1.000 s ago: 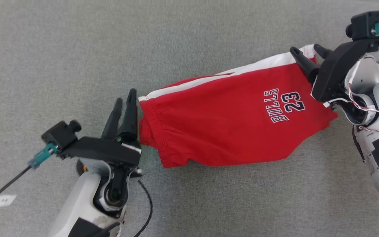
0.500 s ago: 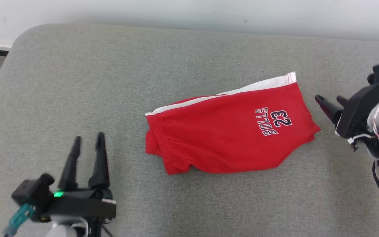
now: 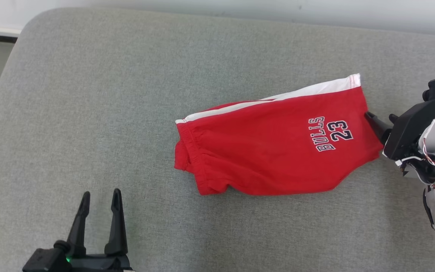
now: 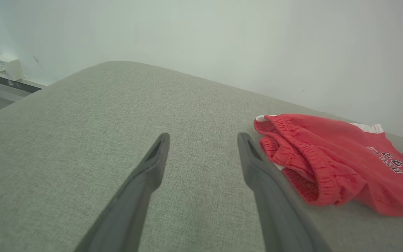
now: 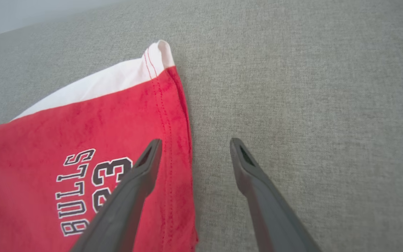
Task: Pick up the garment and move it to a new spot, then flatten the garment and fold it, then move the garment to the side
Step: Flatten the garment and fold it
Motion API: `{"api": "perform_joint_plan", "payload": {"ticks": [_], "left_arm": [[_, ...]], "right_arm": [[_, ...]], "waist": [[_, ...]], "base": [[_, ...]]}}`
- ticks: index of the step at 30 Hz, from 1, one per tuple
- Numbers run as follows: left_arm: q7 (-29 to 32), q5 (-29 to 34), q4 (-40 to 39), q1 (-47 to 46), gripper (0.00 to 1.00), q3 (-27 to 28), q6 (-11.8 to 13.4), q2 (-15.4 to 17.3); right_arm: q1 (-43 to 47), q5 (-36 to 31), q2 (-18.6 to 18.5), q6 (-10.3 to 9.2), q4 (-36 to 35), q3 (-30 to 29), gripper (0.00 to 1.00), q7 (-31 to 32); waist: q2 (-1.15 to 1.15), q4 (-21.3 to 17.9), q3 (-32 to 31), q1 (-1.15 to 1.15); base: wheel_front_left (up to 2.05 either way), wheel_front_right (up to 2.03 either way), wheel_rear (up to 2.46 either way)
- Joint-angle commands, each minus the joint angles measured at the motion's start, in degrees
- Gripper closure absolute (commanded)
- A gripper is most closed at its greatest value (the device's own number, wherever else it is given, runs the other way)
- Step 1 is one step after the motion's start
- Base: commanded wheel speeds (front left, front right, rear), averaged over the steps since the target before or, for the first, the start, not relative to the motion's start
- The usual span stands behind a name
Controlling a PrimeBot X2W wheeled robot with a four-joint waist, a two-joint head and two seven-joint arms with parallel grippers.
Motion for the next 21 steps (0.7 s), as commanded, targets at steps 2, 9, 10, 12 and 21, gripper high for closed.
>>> {"api": "perform_joint_plan", "payload": {"ticks": [2,9,10,12,21], "left_arm": [[-0.2,0.2,0.1,1.1,0.00,-0.2,-0.4,-0.3],[-0.2,-0.8,1.0,-0.3,0.00,0.2,-0.4,-0.5],[-0.2,-0.9,1.0,-0.5,0.00,0.1,-0.4,-0.5],[-0.2,-1.6,1.1,-0.8,0.00,0.2,-0.4,-0.5],[-0.2,-3.1,2.0,-0.6,0.00,-1.0,-0.4,-0.5]], "right_arm": [[-1.0,-1.6,0.5,-0.16,1.4,-1.1,0.00,-0.3],[-0.7,-4.0,3.1,-0.09,3.4,0.9,0.00,3.4],[-0.4,-4.2,3.6,-0.01,3.7,1.4,0.00,4.7],[0.6,-5.0,4.3,0.05,3.9,2.5,0.00,6.3],[3.0,-9.7,4.8,0.12,3.1,2.7,1.00,9.2]], "waist": [[0.00,1.2,1.5,0.01],[0.00,2.1,2.8,0.01],[0.00,2.1,2.9,0.01],[0.00,2.3,2.9,0.01],[0.00,2.5,2.7,0.01]], "base": [[0.00,0.00,0.00],[0.00,0.00,0.00],[0.00,0.00,0.00],[0.00,0.00,0.00],[0.00,0.00,0.00]]}}
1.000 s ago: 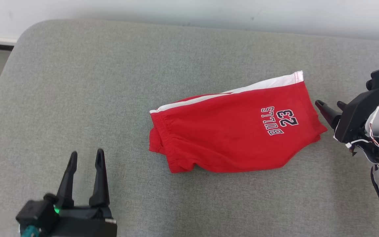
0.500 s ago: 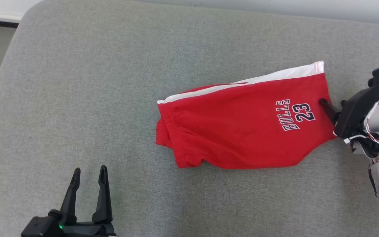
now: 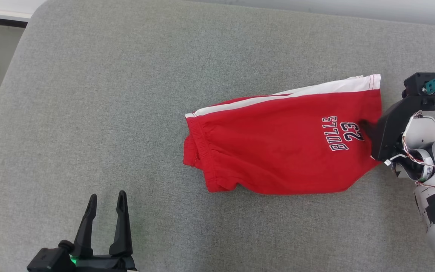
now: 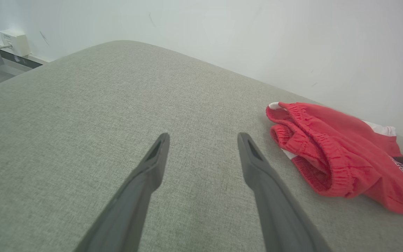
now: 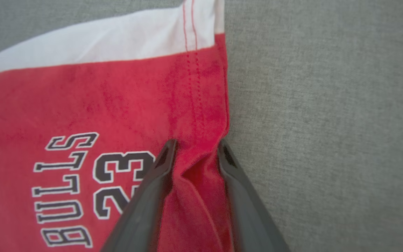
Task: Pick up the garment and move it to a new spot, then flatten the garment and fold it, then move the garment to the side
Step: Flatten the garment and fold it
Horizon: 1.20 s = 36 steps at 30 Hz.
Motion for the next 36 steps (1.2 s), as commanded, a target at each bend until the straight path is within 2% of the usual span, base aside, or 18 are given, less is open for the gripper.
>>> {"api": "perform_joint_plan", "payload": {"ticks": [1,12,19,25,31,36], "left_arm": [[-0.2,0.0,0.2,-0.6,0.00,-0.1,-0.1,-0.1],[-0.2,-0.2,0.3,0.1,0.00,-0.1,0.0,-0.1],[-0.2,-0.3,0.0,1.4,0.00,-0.3,0.0,-0.1],[-0.2,-0.4,0.3,2.0,0.00,-0.4,0.0,-0.1],[-0.2,-0.6,0.8,2.6,0.00,-0.8,0.0,-0.1],[-0.2,-0.6,1.3,2.6,0.00,-1.4,0.0,-0.1]], "right_arm": [[4.5,-0.9,1.8,0.46,2.2,0.7,1.00,1.0],[6.0,-3.8,-0.7,0.16,-2.9,-6.7,1.00,-2.9],[12.1,-5.7,-2.8,0.18,-10.6,-12.8,1.00,-3.8],[17.0,-8.7,-5.3,0.18,-18.7,-15.8,1.00,-2.4],[18.8,-10.1,-5.5,0.18,-24.8,-15.5,1.00,-1.1],[18.0,-8.8,-4.0,0.19,-29.6,-10.2,1.00,1.4]], "waist": [[0.01,0.0,0.0,0.01],[0.01,-1.2,-2.4,0.01],[0.01,-2.9,-5.1,0.01],[0.01,-4.5,-6.7,0.01],[0.01,-5.1,-7.9,0.01],[0.01,-4.8,-8.7,0.01]], "base": [[0.00,0.00,0.00],[0.00,0.00,0.00],[0.00,0.00,0.00],[0.00,0.00,0.00],[0.00,0.00,0.00],[0.00,0.00,0.00]]}}
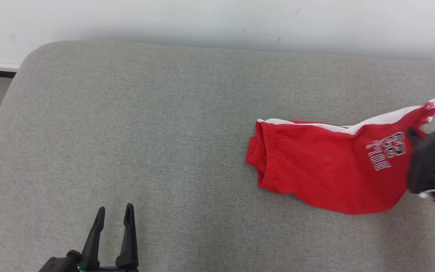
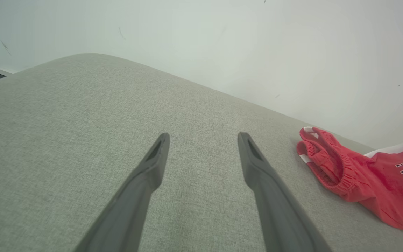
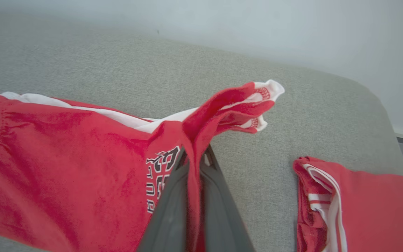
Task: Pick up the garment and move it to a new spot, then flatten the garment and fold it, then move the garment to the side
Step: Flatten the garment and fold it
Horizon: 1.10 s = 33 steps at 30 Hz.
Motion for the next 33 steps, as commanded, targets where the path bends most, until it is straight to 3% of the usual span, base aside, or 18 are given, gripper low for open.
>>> {"api": "perform_joint_plan", "payload": {"ticks": [1,5,12,27,28,29,30,33], "left_arm": [[-0.2,0.0,0.1,0.3,0.00,-0.1,0.0,0.0],[-0.2,-0.6,0.1,0.4,0.00,-0.1,0.0,0.0],[-0.2,-1.7,0.2,0.3,0.00,-0.9,0.0,0.0],[-0.2,-2.8,-0.3,-1.0,0.00,-1.3,0.0,0.0],[-0.2,-2.7,-0.3,-1.2,0.00,-1.3,0.0,0.0],[-0.2,-2.7,-0.3,-1.2,0.00,-1.3,0.0,0.0],[-0.2,-2.7,-0.3,-1.3,0.00,-1.2,0.0,0.0],[-0.2,-3.0,-0.5,-1.7,0.00,-0.8,0.0,0.0]], "right_arm": [[-0.7,0.5,0.6,-0.16,-0.5,0.9,1.00,0.3],[-2.7,2.1,2.0,-0.16,-0.8,6.6,1.00,1.7],[-8.1,4.0,3.7,-0.16,4.4,16.2,1.00,2.4],[-14.2,8.1,7.7,-0.16,17.5,27.4,1.00,-0.7],[-14.5,8.7,7.9,-0.16,17.5,27.5,0.62,-1.1],[-14.5,8.7,7.9,-0.16,17.5,27.5,0.62,-1.1],[-14.8,9.4,8.1,-0.16,17.4,27.0,0.00,-1.8],[-15.4,13.9,9.5,-0.16,15.4,23.8,0.00,-6.3]], "waist": [[-0.01,0.3,-0.2,0.00],[-0.01,1.4,-0.3,0.00],[-0.01,4.0,0.2,0.00],[-0.01,7.0,3.0,0.00],[-0.01,6.9,3.1,0.00],[-0.01,6.9,3.1,0.00],[-0.01,6.8,3.1,0.00],[-0.01,5.9,3.0,0.00]], "base": [[0.00,0.00,0.00],[0.00,0.00,0.00],[0.00,0.00,0.00],[0.00,0.00,0.00],[0.00,0.00,0.00],[0.00,0.00,0.00],[0.00,0.00,0.00],[0.00,0.00,0.00]]}}
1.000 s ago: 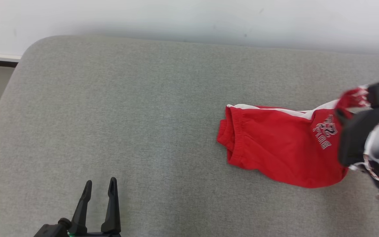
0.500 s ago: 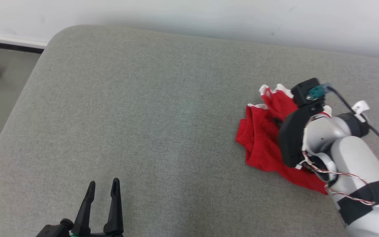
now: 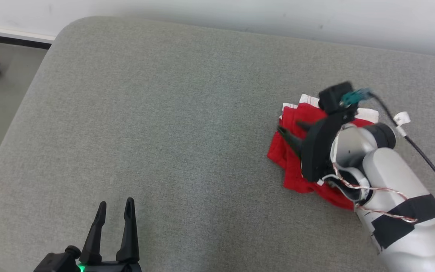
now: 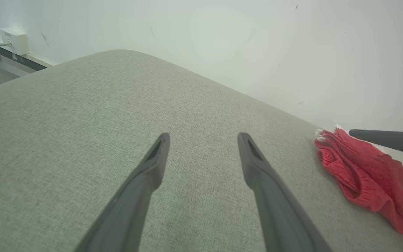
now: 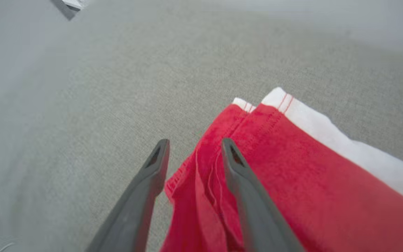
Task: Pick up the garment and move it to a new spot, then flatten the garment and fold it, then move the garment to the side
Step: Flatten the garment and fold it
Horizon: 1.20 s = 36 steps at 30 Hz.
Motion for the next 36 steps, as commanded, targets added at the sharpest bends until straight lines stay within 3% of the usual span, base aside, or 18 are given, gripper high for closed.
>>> {"api": "perform_joint_plan", "payload": {"ticks": [1,9,13,14,15,16,31,36], "left_arm": [[-0.2,-0.2,-0.2,-0.7,0.00,0.2,0.0,0.0],[-0.2,0.7,-0.1,-0.3,0.00,0.5,0.0,0.0],[-0.2,0.8,0.0,-0.5,0.00,0.3,0.0,0.0],[-0.2,0.8,-0.1,-0.4,0.00,0.2,0.0,0.0],[-0.2,0.8,-0.2,-0.4,0.00,0.2,0.0,0.0],[-0.2,0.8,-0.3,-0.3,0.00,0.2,0.0,0.0],[-0.2,1.1,0.1,0.7,0.00,1.6,0.0,0.0],[-0.2,1.0,-0.2,1.2,0.00,1.9,0.0,0.0]], "right_arm": [[-0.5,1.3,0.3,-0.16,-0.9,-1.1,0.00,-1.6],[3.2,0.4,-4.5,-0.16,-2.2,-9.9,0.00,-8.8],[7.1,-3.2,-7.6,-0.16,-0.4,-10.7,0.00,-12.1],[8.1,-3.6,-7.8,-0.16,0.0,-10.5,0.36,-13.0],[8.7,-4.1,-7.9,-0.16,0.3,-10.1,0.59,-14.1],[9.4,-4.7,-8.1,-0.16,0.5,-9.3,1.00,-15.0],[13.1,-4.4,-3.2,-0.16,-0.6,12.2,1.00,-16.9],[13.1,-3.8,-2.4,-0.16,-0.8,16.4,1.00,-17.4]], "waist": [[0.00,-0.5,-0.1,0.00],[0.00,-1.6,-1.5,0.00],[0.00,-1.5,-1.6,0.00],[0.00,-1.4,-1.6,0.00],[0.00,-1.4,-1.5,0.00],[0.00,-1.4,-1.5,0.00],[0.00,-2.5,-2.7,0.00],[0.00,-3.3,-3.3,0.00]], "base": [[0.00,0.00,0.00],[0.00,0.00,0.00],[0.00,0.00,0.00],[0.00,0.00,0.00],[0.00,0.00,0.00],[0.00,0.00,0.00],[0.00,0.00,0.00],[0.00,0.00,0.00]]}}
